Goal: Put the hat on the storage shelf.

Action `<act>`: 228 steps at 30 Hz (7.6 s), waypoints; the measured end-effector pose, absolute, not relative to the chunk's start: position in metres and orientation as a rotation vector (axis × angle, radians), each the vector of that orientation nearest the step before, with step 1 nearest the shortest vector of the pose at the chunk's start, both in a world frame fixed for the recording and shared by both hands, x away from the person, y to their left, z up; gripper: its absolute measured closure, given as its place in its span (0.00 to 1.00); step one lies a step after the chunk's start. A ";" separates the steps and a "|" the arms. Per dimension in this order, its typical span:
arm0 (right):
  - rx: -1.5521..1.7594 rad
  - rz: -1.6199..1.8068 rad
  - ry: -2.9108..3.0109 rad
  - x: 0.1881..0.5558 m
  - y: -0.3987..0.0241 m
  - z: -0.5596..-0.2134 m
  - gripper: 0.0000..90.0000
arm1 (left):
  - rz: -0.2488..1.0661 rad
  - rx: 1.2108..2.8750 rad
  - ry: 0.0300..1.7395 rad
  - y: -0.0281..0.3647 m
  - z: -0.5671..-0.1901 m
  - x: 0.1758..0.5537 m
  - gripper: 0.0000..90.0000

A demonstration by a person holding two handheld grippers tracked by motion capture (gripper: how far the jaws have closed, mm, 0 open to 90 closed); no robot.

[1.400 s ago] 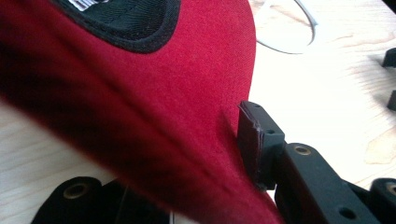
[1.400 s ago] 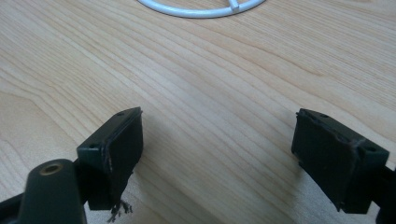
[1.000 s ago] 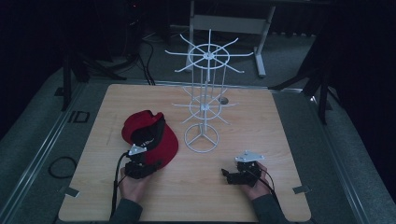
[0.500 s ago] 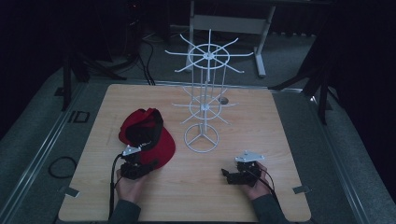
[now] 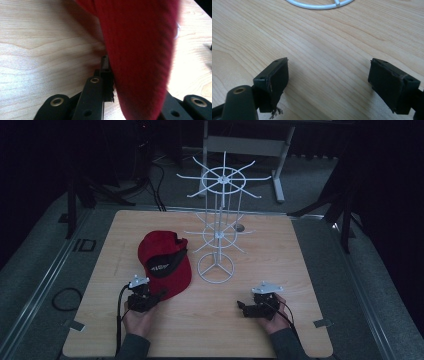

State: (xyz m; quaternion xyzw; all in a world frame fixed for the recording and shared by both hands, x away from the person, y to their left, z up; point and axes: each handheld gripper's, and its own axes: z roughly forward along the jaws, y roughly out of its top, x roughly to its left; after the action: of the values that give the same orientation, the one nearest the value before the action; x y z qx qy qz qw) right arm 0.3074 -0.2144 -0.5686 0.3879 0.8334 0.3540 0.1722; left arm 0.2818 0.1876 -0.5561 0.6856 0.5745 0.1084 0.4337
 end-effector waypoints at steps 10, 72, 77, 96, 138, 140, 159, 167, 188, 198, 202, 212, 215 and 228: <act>1.101 1.004 2.365 0.307 -0.214 -0.569 0.18 | 0.231 1.606 1.383 0.189 -0.559 0.280 0.96; 1.103 1.006 2.364 0.307 -0.214 -0.569 0.18 | 0.550 1.352 1.285 0.213 -0.466 0.293 0.95; 1.104 1.005 2.364 0.307 -0.214 -0.568 0.18 | 0.555 1.334 1.264 0.208 -0.458 0.297 0.95; 1.102 1.007 2.363 0.307 -0.214 -0.569 0.18 | 0.560 1.276 1.229 0.197 -0.439 0.302 0.95; 1.103 1.005 2.364 0.307 -0.214 -0.568 0.18 | 0.588 1.217 1.159 0.191 -0.406 0.302 0.95; 1.103 1.005 2.364 0.307 -0.214 -0.568 0.18 | 0.587 1.217 1.155 0.190 -0.406 0.302 0.95; 1.103 1.005 2.365 0.307 -0.214 -0.568 0.18 | 0.597 1.220 1.120 0.188 -0.397 0.298 0.95; 1.103 1.005 2.364 0.307 -0.214 -0.568 0.18 | 0.592 1.214 1.102 0.186 -0.394 0.294 0.95; 1.105 1.005 2.365 0.307 -0.214 -0.568 0.18 | 0.605 1.239 1.072 0.179 -0.396 0.284 0.95; 1.101 1.006 2.364 0.307 -0.214 -0.568 0.18 | 0.567 1.255 1.057 0.172 -0.413 0.282 0.95; 1.101 1.006 2.364 0.307 -0.214 -0.568 0.18 | 0.550 1.249 1.072 0.171 -0.421 0.282 0.95; 1.102 1.007 2.363 0.307 -0.214 -0.569 0.18 | 0.527 1.288 1.084 0.162 -0.441 0.279 0.94; 1.102 1.007 2.363 0.307 -0.214 -0.569 0.18 | 0.524 1.297 1.089 0.160 -0.446 0.279 0.94; 1.102 1.007 2.362 0.307 -0.214 -0.569 0.18 | 0.509 1.362 1.105 0.155 -0.460 0.281 0.94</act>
State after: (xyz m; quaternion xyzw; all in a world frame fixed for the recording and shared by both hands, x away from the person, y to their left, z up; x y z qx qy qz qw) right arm 0.3075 -0.2142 -0.5685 0.3883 0.8327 0.3549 0.1727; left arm 0.2807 0.1549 -0.4603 0.5901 0.4789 0.2205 0.6114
